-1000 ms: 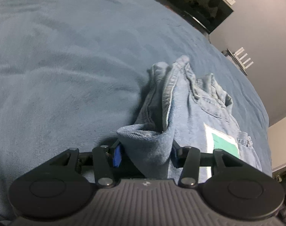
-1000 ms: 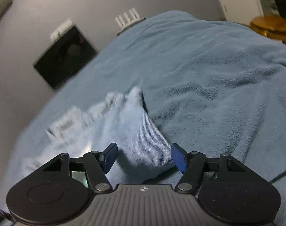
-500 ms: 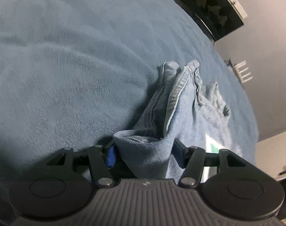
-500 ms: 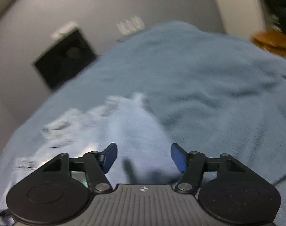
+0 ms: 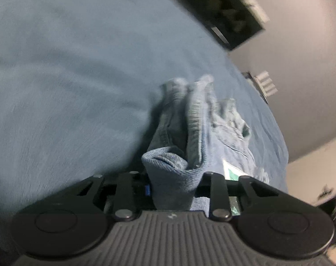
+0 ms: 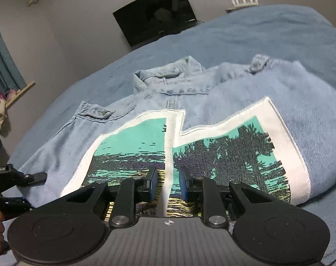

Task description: Fold large clothes

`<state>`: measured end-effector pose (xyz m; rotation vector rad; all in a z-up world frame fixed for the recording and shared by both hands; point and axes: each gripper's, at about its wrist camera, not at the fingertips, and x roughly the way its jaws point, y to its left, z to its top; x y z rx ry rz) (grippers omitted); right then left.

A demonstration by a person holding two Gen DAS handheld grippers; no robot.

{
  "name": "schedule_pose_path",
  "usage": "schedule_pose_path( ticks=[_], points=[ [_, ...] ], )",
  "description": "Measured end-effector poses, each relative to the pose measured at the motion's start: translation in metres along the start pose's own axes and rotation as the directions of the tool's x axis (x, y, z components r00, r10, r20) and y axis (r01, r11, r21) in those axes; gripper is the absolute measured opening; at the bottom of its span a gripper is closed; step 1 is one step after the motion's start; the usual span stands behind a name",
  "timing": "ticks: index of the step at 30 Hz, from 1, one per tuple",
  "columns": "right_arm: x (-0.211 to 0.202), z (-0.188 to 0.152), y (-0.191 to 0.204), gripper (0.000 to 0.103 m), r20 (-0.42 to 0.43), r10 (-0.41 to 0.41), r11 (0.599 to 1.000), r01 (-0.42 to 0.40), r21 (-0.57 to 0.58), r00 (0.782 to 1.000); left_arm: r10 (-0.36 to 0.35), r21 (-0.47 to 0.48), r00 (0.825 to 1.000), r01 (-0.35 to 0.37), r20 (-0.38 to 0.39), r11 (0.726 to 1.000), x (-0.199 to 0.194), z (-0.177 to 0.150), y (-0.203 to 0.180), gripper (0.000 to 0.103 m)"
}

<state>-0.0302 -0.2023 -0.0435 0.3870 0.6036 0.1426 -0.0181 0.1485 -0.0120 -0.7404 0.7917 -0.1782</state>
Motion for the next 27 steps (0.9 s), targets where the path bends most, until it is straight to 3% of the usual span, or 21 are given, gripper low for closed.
schedule_pose_path(
  ticks=[4,11,14,17,19,20,22,25,27],
  points=[
    [0.0,-0.005,-0.002,0.021,0.004,0.008,1.0,-0.008,0.016,1.0,-0.004,0.141,0.997,-0.006,0.076,0.99,-0.013,-0.005,-0.028,0.023],
    [0.011,-0.006,-0.003,0.021,-0.017,-0.009,1.0,0.009,0.013,1.0,-0.033,0.207,0.991,0.006,0.128,0.978,-0.025,-0.014,-0.05,0.021],
    [0.014,-0.004,-0.001,0.021,-0.029,-0.013,1.0,0.014,0.01,0.999,-0.057,0.307,0.986,0.007,0.154,0.952,-0.033,-0.02,-0.07,0.021],
    [0.008,0.007,0.004,0.023,-0.058,-0.03,1.0,0.03,-0.005,0.998,-0.036,0.405,0.982,-0.042,0.184,0.913,-0.035,-0.029,-0.086,0.021],
    [-0.006,0.022,0.015,0.04,-0.001,-0.043,0.998,0.043,-0.042,0.999,-0.027,0.407,0.982,-0.052,0.186,0.912,-0.035,-0.029,-0.088,0.021],
    [-0.014,0.035,0.023,0.048,0.041,-0.009,0.998,0.012,-0.059,0.999,-0.023,0.407,0.982,-0.055,0.185,0.912,-0.034,-0.03,-0.087,0.021],
    [-0.017,0.067,0.043,0.074,0.05,0.069,0.996,-0.066,-0.051,0.996,-0.015,0.403,0.983,-0.061,0.184,0.913,-0.032,-0.03,-0.086,0.021],
    [0.012,0.11,0.08,0.086,-0.101,0.164,0.986,-0.166,-0.011,0.981,0.0,0.42,0.981,-0.082,0.192,0.904,-0.029,-0.032,-0.089,0.021],
    [0.046,0.133,0.112,0.087,-0.21,0.191,0.981,-0.189,0.029,0.959,-0.002,0.448,0.979,-0.091,0.203,0.889,-0.028,-0.035,-0.091,0.02]
  ],
)
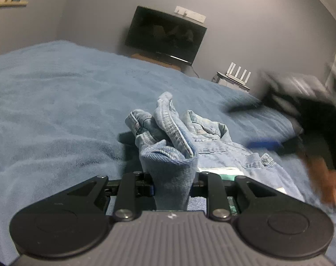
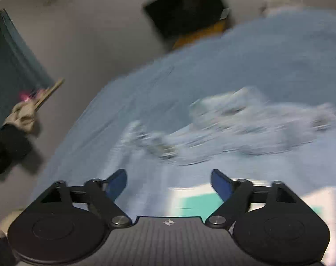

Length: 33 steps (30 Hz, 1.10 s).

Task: Fold large clothes
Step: 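Grasp the folded bundle with the right gripper beside the left gripper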

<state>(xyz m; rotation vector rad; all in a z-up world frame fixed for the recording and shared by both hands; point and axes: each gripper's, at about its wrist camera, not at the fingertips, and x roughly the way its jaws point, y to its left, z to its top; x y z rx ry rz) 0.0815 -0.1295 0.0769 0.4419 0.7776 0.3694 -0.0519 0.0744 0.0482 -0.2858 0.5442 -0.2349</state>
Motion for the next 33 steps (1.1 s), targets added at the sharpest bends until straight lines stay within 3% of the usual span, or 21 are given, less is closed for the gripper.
schedule_pose_path(
  ticks=[3,7,10,12,14,15,16,17,19,21,26,30,33],
  points=[
    [0.049,0.027,0.039,0.09,-0.108,-0.046,0.997,0.039,-0.069,0.993,-0.003,0.061,1.0,0.002,0.024,0.998,-0.003,-0.005,-0.009,0.02],
    [0.112,0.037,0.078,0.09,-0.306,-0.135,0.983,0.089,-0.161,0.942,-0.018,0.151,0.998,0.01,0.053,0.989,-0.002,-0.012,-0.02,0.02],
    [0.144,0.034,0.102,0.087,-0.346,-0.281,0.934,0.173,-0.313,0.895,-0.035,0.226,0.997,0.018,0.071,0.974,0.0,-0.017,-0.031,0.02],
    [0.162,0.029,0.115,0.085,-0.352,-0.371,0.883,0.208,-0.422,0.859,-0.05,0.266,0.996,0.027,0.08,0.964,0.001,-0.02,-0.036,0.021],
    [0.181,0.018,0.126,0.083,-0.354,-0.466,0.805,0.221,-0.551,0.811,-0.056,0.292,0.995,0.029,0.086,0.956,0.003,-0.023,-0.039,0.021],
    [0.186,0.013,0.129,0.075,-0.35,-0.496,0.774,0.221,-0.594,0.795,-0.056,0.298,0.995,0.028,0.083,0.954,0.004,-0.025,-0.04,0.021],
    [0.19,0.009,0.131,0.055,-0.329,-0.532,0.734,0.232,-0.638,0.78,-0.056,0.296,0.995,0.03,0.078,0.955,0.006,-0.025,-0.039,0.021],
    [0.192,0.007,0.132,0.048,-0.313,-0.549,0.714,0.24,-0.657,0.775,-0.061,0.286,0.995,0.037,0.075,0.957,0.006,-0.025,-0.036,0.021],
    [0.189,0.004,0.129,0.035,-0.299,-0.541,0.706,0.23,-0.67,0.786,-0.08,0.269,0.994,0.058,0.072,0.961,0.007,-0.024,-0.033,0.021],
    [0.175,0.007,0.121,0.029,-0.285,-0.505,0.726,0.223,-0.651,0.814,-0.101,0.269,0.992,0.077,0.076,0.96,0.006,-0.021,-0.033,0.02],
    [0.111,0.034,0.093,0.023,-0.242,-0.326,0.862,0.182,-0.472,0.914,-0.162,0.284,0.981,0.126,0.108,0.951,-0.011,-0.017,-0.054,0.018],
    [0.031,0.056,0.054,0.022,-0.135,-0.194,0.926,0.136,-0.352,0.972,-0.227,0.374,0.962,0.156,0.151,0.914,-0.024,-0.01,-0.099,0.018],
    [-0.026,0.065,0.022,0.021,-0.052,-0.118,0.949,0.098,-0.299,0.992,-0.291,0.426,0.944,0.202,0.155,0.882,-0.027,-0.007,-0.138,0.018]
  ],
)
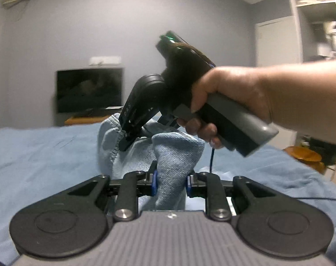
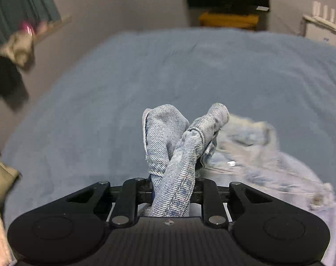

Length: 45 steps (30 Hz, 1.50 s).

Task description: Fold large clothes

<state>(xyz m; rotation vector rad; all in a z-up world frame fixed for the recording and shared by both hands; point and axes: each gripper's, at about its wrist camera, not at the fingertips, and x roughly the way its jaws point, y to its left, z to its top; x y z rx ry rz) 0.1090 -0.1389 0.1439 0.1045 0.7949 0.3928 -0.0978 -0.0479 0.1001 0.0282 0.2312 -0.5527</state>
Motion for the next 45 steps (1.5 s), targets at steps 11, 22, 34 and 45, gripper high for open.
schedule_pose_path(
  ticks=[11,22,34,45],
  points=[
    [-0.085,-0.086,-0.168,0.021,0.291,0.124,0.956,-0.193,0.22,0.949,-0.114,0.206,0.989,0.132,-0.099,0.97,0.066,0.01,-0.136,0.019],
    [-0.037,-0.141,-0.263,0.025,0.312,0.187,0.909,-0.284,0.305,0.932,-0.203,0.157,0.947,0.246,-0.248,0.956,0.105,-0.007,-0.174,0.036],
    [-0.001,-0.155,-0.282,0.032,0.279,0.174,0.927,-0.253,0.276,0.944,-0.17,-0.142,0.937,0.132,-0.307,0.981,0.115,0.016,-0.05,0.051],
    [-0.014,-0.156,-0.304,0.067,0.24,0.183,0.905,-0.259,0.338,0.953,-0.232,-0.065,0.881,0.225,-0.413,0.972,0.149,-0.026,-0.061,0.05]
  ],
)
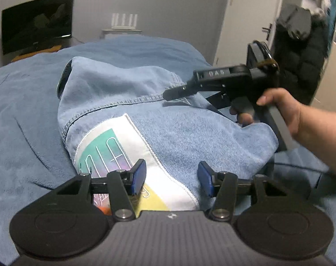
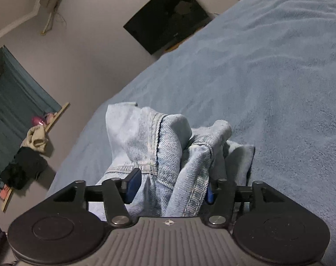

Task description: Fold large clothes

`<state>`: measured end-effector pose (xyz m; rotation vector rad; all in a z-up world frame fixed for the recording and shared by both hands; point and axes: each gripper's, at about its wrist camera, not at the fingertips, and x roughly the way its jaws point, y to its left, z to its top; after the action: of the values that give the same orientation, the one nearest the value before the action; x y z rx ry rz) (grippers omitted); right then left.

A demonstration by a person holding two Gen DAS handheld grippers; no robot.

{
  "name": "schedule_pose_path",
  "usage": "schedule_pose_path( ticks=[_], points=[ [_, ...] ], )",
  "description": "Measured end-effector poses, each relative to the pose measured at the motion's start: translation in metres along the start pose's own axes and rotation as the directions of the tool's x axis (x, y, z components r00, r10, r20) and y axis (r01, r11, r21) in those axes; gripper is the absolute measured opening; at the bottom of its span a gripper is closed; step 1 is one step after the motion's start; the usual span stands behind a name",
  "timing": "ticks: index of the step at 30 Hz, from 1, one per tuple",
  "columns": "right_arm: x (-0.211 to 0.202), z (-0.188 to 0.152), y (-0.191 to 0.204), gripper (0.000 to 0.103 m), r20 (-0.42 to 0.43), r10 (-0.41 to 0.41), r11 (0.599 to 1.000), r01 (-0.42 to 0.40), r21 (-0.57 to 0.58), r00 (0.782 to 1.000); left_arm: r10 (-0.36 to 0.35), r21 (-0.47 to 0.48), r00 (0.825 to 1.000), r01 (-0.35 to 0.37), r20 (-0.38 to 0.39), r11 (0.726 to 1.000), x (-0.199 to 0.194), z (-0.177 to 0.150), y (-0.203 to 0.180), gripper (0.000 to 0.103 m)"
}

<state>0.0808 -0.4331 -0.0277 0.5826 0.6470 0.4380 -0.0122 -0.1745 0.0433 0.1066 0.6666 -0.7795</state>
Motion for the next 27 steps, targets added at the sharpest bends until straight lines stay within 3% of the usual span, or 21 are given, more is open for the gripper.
schedule_pose_path(
  ticks=[2,4,6,8,11,12,13,17,21,23,25,27],
  points=[
    [0.0,-0.001,-0.001,0.079,0.007,0.003,1.0,-0.003,0.017,1.0,-0.005,0.001,1.0,0.005,0.007,1.0,0.001,-0.001,0.003,0.05],
    [-0.007,0.001,0.002,0.091,0.077,-0.058,0.998,0.057,0.012,0.995,-0.015,-0.015,1.0,0.015,0.014,1.0,-0.001,-0.002,0.01,0.05],
    [-0.01,0.011,0.002,0.095,0.124,-0.014,0.998,0.006,0.058,0.992,-0.024,-0.017,1.0,0.024,0.015,1.0,0.003,-0.002,0.014,0.05],
    [-0.004,0.021,0.006,0.096,0.102,-0.024,0.998,0.018,0.065,0.994,-0.02,-0.007,1.0,0.02,0.016,1.0,0.007,-0.001,0.014,0.05],
    [0.018,0.032,0.021,0.079,0.031,-0.114,0.992,0.115,-0.054,0.993,-0.008,0.012,1.0,0.008,-0.006,1.0,0.019,0.001,0.012,0.05],
    [0.023,0.036,0.024,0.061,0.029,-0.128,0.988,0.13,-0.079,0.991,-0.003,0.023,1.0,0.003,-0.017,1.0,0.023,0.003,0.011,0.05],
    [0.027,0.04,0.025,0.037,0.038,-0.14,0.984,0.144,-0.101,0.989,0.001,0.033,1.0,0.0,-0.029,0.999,0.028,0.004,0.011,0.05],
    [0.049,0.043,0.025,0.026,0.042,-0.217,0.963,0.221,-0.157,0.975,-0.005,0.044,0.999,0.007,-0.047,0.999,0.037,0.006,0.011,0.05],
    [0.064,0.029,0.02,0.029,0.049,-0.317,0.929,0.32,-0.184,0.947,-0.011,0.061,0.999,0.014,-0.048,0.998,0.044,0.005,0.012,0.05],
    [0.057,0.028,0.023,0.036,0.063,-0.315,0.936,0.321,-0.146,0.947,-0.009,0.07,0.999,0.012,-0.044,0.997,0.044,0.005,0.012,0.05],
    [0.043,0.027,0.028,0.051,0.091,-0.313,0.939,0.322,-0.121,0.946,-0.013,0.064,0.999,0.016,-0.037,0.998,0.044,0.004,0.014,0.051],
    [0.014,0.022,0.04,0.056,0.144,-0.307,0.938,0.324,-0.123,0.941,-0.017,0.06,0.999,0.019,-0.033,0.998,0.044,0.005,0.016,0.051]
  ],
)
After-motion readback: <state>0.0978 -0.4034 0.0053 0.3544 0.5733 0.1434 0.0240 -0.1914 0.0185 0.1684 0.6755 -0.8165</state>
